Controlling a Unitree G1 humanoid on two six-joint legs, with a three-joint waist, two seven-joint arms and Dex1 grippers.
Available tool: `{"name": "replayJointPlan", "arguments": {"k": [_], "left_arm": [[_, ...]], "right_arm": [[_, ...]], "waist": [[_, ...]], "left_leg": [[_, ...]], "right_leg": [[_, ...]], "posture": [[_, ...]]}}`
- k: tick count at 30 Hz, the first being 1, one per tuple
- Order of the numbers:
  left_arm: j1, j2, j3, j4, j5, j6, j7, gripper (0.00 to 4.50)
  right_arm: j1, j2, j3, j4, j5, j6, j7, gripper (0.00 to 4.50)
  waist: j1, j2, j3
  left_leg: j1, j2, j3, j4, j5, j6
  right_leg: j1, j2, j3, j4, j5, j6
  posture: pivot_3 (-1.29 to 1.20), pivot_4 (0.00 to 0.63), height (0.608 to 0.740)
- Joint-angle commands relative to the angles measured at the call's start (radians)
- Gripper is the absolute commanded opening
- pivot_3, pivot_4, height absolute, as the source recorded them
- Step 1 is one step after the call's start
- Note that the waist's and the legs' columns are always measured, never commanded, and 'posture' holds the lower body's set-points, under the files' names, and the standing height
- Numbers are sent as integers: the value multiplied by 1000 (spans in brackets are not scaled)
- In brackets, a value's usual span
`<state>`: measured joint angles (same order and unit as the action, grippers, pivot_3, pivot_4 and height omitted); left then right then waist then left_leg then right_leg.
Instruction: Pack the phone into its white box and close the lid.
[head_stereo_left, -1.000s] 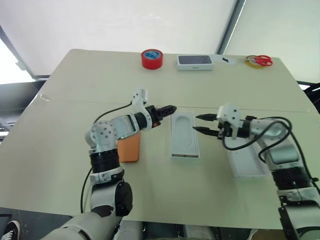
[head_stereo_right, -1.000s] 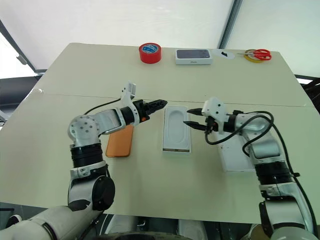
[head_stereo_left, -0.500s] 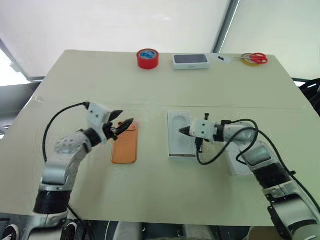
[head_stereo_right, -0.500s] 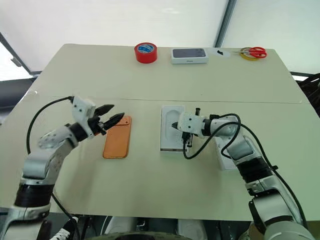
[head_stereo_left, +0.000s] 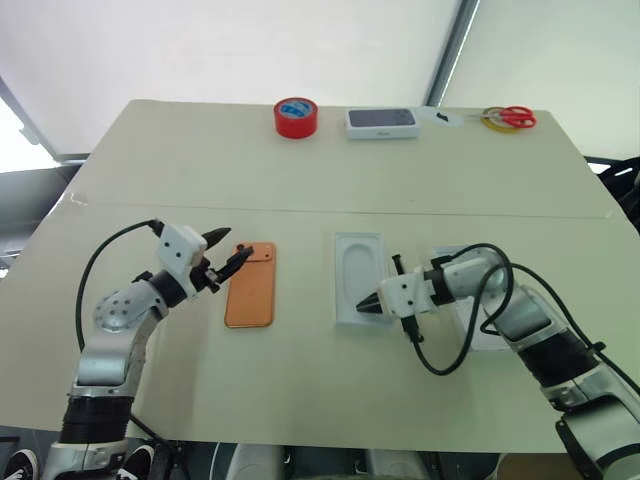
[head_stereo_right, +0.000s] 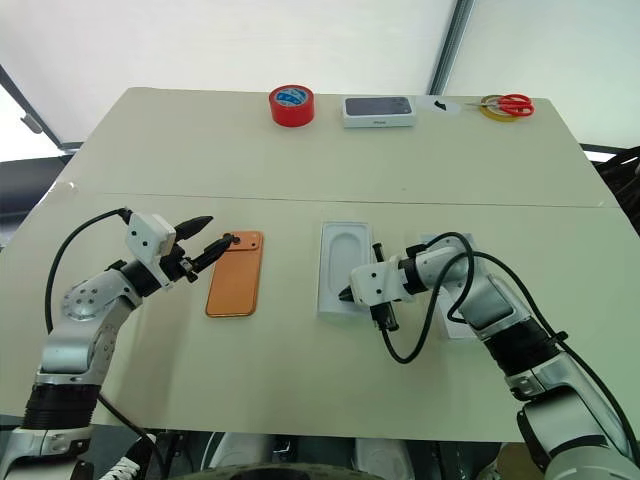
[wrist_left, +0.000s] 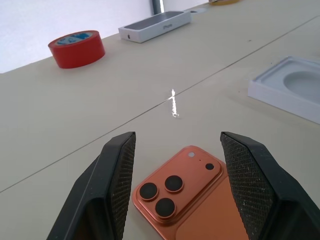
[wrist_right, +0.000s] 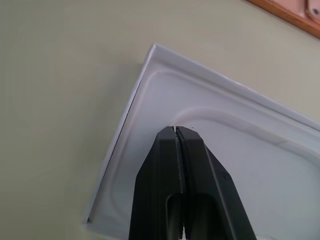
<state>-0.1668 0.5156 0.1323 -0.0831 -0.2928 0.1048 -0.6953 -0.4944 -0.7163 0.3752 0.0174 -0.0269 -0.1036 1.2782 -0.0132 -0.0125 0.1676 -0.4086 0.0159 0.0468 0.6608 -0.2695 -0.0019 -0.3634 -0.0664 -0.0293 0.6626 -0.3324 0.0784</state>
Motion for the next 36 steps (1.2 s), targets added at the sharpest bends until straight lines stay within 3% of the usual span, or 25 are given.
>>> {"name": "replayJointPlan", "arguments": {"k": [1, 9, 13, 18, 22, 26, 29, 36], "left_arm": [[-19, 0, 22, -21, -9, -15, 13, 2851], [-22, 5, 28, -15, -25, 19, 15, 2851], [-24, 29, 63, -34, -92, 187, 31, 2851], [6, 148, 139, -28, -291, 635, -2, 2851], [45, 186, 166, 0, -351, 753, -31, 2851], [27, 169, 190, -30, -444, 917, 13, 2851], [-8, 121, 227, -13, -516, 1058, 87, 2851], [-55, 55, 291, -63, -644, 1339, 194, 2851]], "right_arm": [[-11, 5, -30, -35, 37, 22, 0, 48], [-108, 61, -54, 94, -27, -42, -140, 48], [-146, 96, -32, 198, -130, -143, -262, 48], [-216, 189, -65, 291, -171, -172, -417, 48], [-274, 329, -105, 289, -37, -49, -401, 48], [-262, 397, -32, 256, -32, -5, -333, 48], [-241, 416, 57, 239, -63, 83, -258, 48], [-266, 436, 172, 289, -205, 41, -286, 48]], "waist": [[0, 0, 0], [0, 0, 0], [-2, 0, 0], [-11, 0, 0], [-23, 1, 0], [-13, 0, 0], [-6, 0, 0], [-3, 0, 0]], "left_leg": [[0, 0, 0, 0, 0, 0], [0, 0, 0, 0, 1, -1], [0, 0, 0, 0, 0, -1], [0, 0, 0, 0, 2, -3], [0, 0, 0, -2, 3, -5], [0, 0, 0, -2, 3, -5], [0, -1, 0, -2, 2, -4], [0, -1, 0, 0, 3, -5]], "right_leg": [[0, 0, 0, 0, 0, 0], [-1, 0, 0, 0, 0, 0], [0, 0, 0, 0, 0, 0], [-2, 0, 0, 1, 0, 0], [-3, 1, 0, 2, 0, 0], [-2, 1, 0, 2, 0, 0], [-2, 0, 0, 2, 0, 0], [-3, 0, 0, 3, 0, 0]], "posture": [[0, 150, 740], [0, 150, 740], [0, 150, 740], [0, 150, 740], [0, 150, 740], [0, 150, 740], [0, 150, 740], [0, 150, 740]]}}
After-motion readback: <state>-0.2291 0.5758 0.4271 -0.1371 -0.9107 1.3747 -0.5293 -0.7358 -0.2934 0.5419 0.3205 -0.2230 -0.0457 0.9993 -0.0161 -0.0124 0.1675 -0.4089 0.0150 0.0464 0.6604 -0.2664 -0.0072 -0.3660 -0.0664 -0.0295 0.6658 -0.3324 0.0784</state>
